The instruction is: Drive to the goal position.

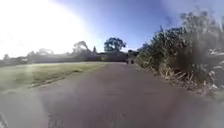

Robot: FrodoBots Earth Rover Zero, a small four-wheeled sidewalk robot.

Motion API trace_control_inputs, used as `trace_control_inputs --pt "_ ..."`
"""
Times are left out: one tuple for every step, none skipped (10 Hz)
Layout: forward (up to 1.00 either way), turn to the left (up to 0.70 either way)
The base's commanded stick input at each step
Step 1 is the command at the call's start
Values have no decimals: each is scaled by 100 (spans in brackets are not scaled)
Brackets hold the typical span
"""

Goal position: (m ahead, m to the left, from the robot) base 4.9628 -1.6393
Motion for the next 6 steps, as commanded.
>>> trace_control_inputs --pt "70 0" --pt "70 0" --pt "70 0" --pt "70 0" --pt "70 -17" --pt "70 -25"
